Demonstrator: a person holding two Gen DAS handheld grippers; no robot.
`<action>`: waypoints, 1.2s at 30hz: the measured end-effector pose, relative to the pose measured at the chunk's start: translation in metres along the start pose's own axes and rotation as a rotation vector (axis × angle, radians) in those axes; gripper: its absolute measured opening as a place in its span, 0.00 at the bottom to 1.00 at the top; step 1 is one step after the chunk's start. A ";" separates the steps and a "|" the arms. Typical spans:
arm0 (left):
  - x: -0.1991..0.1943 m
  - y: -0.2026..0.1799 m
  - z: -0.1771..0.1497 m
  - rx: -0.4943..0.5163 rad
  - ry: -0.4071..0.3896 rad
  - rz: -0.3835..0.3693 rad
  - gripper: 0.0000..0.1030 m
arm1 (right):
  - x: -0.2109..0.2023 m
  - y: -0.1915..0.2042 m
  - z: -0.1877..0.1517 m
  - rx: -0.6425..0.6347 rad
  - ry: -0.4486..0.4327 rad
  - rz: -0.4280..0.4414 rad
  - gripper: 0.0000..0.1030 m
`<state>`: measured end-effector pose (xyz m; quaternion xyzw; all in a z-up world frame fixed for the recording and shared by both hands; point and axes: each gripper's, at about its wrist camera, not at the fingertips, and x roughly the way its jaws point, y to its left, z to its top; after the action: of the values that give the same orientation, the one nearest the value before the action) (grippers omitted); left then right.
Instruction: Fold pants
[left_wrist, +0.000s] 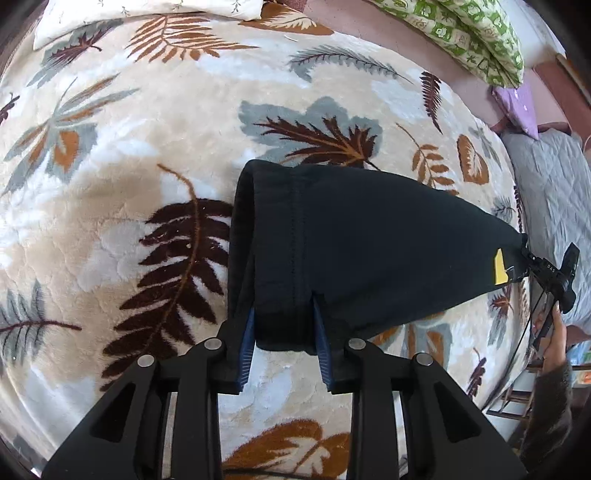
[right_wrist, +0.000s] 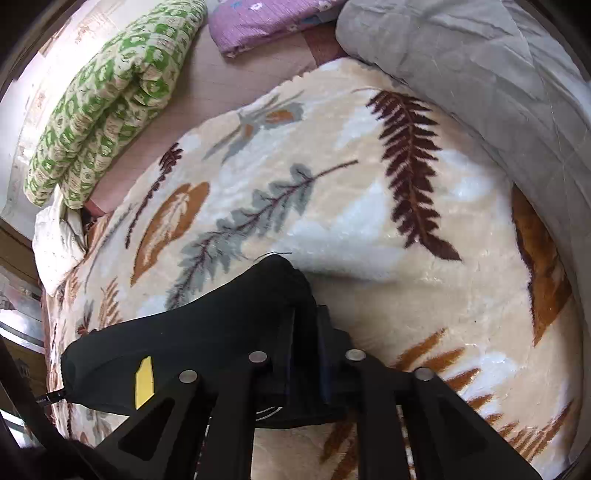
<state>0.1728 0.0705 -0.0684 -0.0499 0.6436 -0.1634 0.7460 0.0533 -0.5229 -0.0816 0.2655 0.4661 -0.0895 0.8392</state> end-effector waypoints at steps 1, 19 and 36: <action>-0.003 0.003 -0.001 -0.012 0.002 -0.011 0.27 | -0.004 0.000 0.001 0.002 -0.005 -0.006 0.19; -0.042 -0.084 0.055 0.217 -0.081 0.000 0.27 | 0.019 0.244 -0.009 -0.564 0.137 0.307 0.34; 0.027 -0.123 0.075 0.382 0.027 -0.012 0.27 | 0.117 0.322 -0.044 -0.911 0.411 0.351 0.34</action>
<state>0.2273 -0.0634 -0.0466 0.0913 0.6106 -0.2877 0.7321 0.2129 -0.2171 -0.0808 -0.0398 0.5614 0.3176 0.7632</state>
